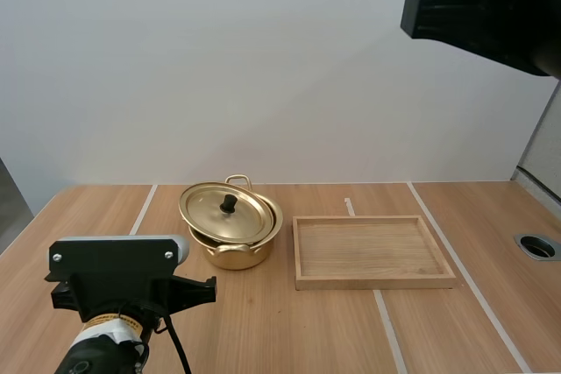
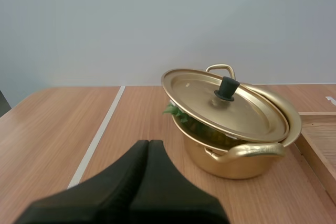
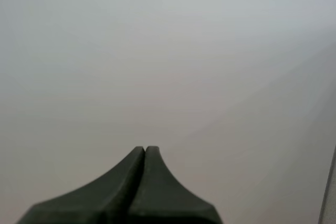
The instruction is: Open the pot, put the pineapple inside, and close it
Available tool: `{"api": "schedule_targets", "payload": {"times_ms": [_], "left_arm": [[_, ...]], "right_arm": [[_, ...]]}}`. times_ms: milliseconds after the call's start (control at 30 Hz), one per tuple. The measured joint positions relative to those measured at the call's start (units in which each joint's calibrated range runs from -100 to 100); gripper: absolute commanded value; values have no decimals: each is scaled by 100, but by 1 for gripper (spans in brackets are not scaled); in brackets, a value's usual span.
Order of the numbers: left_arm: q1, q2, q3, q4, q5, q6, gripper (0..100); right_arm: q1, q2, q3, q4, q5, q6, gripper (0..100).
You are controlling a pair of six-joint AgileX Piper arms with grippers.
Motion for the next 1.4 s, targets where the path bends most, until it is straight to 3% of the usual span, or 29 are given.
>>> {"api": "schedule_targets", "payload": {"times_ms": [133, 400, 633, 733, 933, 1133, 1400], "left_arm": [[0, 0, 0, 0, 0, 0, 0], [0, 0, 0, 0, -38, 0, 0], [0, 0, 0, 0, -57, 0, 0], [0, 0, 0, 0, -57, 0, 0], [0, 0, 0, 0, -57, 0, 0], [0, 0, 0, 0, -57, 0, 0], [0, 0, 0, 0, -57, 0, 0]], "right_arm": [[0, 8, 514, -128, -152, -10, 0], [0, -408, 3050, -194, -114, -10, 0], [514, -1202, 4815, -319, -1177, -10, 0], [765, -1200, 5022, -640, -1262, -1, 0], [834, -1215, 5393, -1044, -1701, 54, 0], [834, -1215, 5927, -1121, -2472, 1082, 0], [834, -1215, 6311, -1397, -2570, 1281, 0]]}}
